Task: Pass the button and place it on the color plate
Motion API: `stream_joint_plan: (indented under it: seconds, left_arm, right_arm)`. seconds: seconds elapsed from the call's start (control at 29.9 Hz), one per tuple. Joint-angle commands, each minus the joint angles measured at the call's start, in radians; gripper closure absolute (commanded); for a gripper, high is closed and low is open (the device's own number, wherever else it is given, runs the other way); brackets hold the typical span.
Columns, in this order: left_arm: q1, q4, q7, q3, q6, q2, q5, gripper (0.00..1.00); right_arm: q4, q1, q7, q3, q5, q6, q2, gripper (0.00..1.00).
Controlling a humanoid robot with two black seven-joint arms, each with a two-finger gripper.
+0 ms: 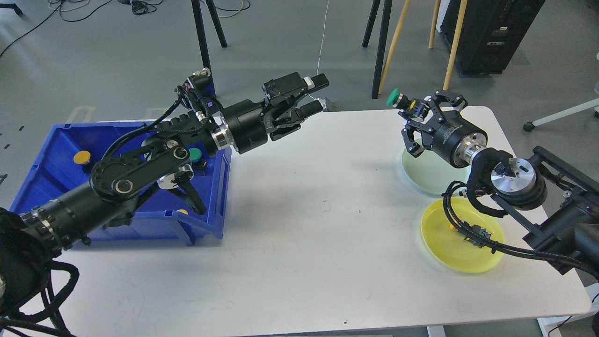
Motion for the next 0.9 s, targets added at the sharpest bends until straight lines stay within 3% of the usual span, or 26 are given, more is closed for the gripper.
stream_joint_plan:
  seconds: [0.0, 0.17, 0.27, 0.4, 0.44, 0.47, 0.5, 0.7, 0.77, 0.87]
  left_arm:
    - [0.009, -0.006, 0.0, -0.001, 0.003, -0.002, 0.0, 0.21]
    - [0.017, -0.006, 0.0, -0.001, 0.006, -0.002, -0.001, 0.21]
    - [0.032, -0.006, 0.0, -0.001, 0.009, -0.001, -0.001, 0.21]
    - [0.043, 0.006, 0.0, -0.001, 0.024, 0.002, -0.004, 0.19]
    - [0.052, 0.007, 0.0, -0.001, 0.041, 0.004, -0.009, 0.19]
    - [0.058, 0.007, 0.0, -0.001, 0.063, 0.007, -0.024, 0.18]
    - [0.061, 0.007, 0.0, -0.001, 0.081, 0.014, -0.041, 0.18]
    - [0.064, 0.026, 0.0, -0.001, 0.126, 0.076, -0.239, 0.14]
    - [0.064, 0.027, 0.0, -0.001, 0.113, 0.108, -0.294, 0.13]
    - [0.061, 0.027, 0.0, -0.003, 0.036, 0.163, -0.319, 0.1]
  right_arm:
    - [-0.173, 0.015, -0.008, 0.007, 0.012, -0.178, 0.073, 0.99]
    - [-0.404, 0.077, -0.056, -0.013, 0.006, -0.217, 0.154, 0.99]
    - [-0.462, 0.08, -0.061, -0.013, 0.002, -0.208, 0.187, 0.9]
    - [-0.464, 0.094, -0.061, -0.011, 0.002, -0.214, 0.188, 0.47]
    - [-0.464, 0.094, -0.061, -0.011, 0.002, -0.214, 0.187, 0.31]
    - [-0.464, 0.094, -0.061, -0.01, 0.002, -0.209, 0.184, 0.05]
    - [-0.458, 0.092, -0.061, -0.01, 0.002, -0.206, 0.18, 0.0]
    - [-0.42, 0.095, -0.065, -0.013, -0.002, -0.145, 0.173, 0.0]
    - [-0.354, 0.097, -0.073, -0.014, -0.017, -0.064, 0.142, 0.0]
    - [-0.207, 0.112, -0.079, -0.016, -0.108, 0.158, 0.037, 0.0]
